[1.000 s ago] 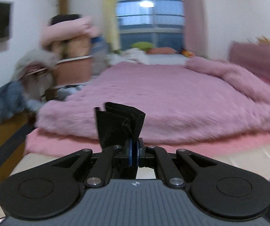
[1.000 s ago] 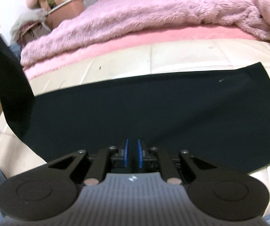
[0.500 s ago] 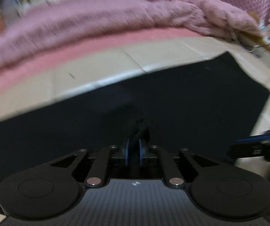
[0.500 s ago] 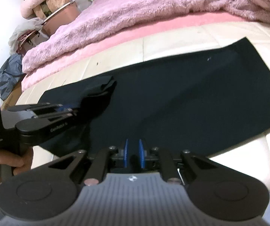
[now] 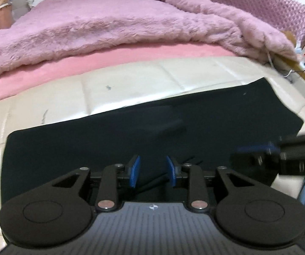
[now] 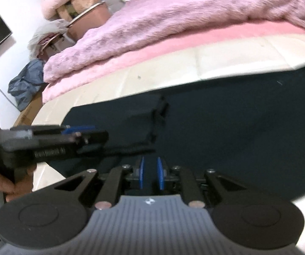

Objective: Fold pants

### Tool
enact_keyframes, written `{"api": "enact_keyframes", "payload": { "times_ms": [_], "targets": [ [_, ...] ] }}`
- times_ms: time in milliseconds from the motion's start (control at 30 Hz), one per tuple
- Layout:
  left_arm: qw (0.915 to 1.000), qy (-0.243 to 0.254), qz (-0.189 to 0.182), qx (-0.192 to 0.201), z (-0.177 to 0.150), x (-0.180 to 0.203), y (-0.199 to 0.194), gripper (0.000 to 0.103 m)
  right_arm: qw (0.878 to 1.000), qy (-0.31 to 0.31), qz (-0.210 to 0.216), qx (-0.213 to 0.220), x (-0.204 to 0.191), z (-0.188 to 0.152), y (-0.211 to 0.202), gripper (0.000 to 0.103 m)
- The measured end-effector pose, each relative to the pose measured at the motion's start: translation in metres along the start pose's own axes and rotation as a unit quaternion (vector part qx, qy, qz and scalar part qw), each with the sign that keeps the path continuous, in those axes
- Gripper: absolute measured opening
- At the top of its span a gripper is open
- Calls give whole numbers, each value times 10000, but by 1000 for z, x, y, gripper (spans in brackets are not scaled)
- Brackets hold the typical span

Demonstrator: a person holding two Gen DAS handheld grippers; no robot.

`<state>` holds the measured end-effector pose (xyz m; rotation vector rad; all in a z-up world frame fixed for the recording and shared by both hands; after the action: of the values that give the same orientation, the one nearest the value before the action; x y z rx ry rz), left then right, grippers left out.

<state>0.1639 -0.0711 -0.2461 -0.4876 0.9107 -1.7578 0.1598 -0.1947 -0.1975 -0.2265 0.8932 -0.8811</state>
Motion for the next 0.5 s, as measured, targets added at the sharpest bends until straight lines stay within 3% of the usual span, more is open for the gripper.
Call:
{"api": "enact_keyframes", "payload": {
  "times_ms": [167, 433, 467, 500],
  "targets": [
    [9992, -318, 174, -163, -15, -27, 1, 35, 9999, -136, 55, -26, -7, 24, 40, 21],
    [9973, -669, 120, -270, -18, -50, 7, 35, 9994, 94, -43, -345, 9, 26, 87, 23],
    [9973, -677, 118, -278, -18, -50, 9, 35, 9994, 119, -29, -333, 10, 26, 89, 15],
    [9972, -686, 119, -273, -17, -49, 10, 35, 9994, 129, -17, -306, 11, 26, 89, 0]
  ]
}}
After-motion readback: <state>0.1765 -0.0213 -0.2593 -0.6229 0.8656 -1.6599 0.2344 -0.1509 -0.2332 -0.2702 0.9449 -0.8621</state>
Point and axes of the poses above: each gripper's, at about its wrist camera, not at the fingertips, and y roughly the way its jaws point, x to its right, z to its top, the point moved 8 cm from there along y, roughly the way its jaws point, and after that the axes turned 12 degrees about z, right-handed, at the moved point
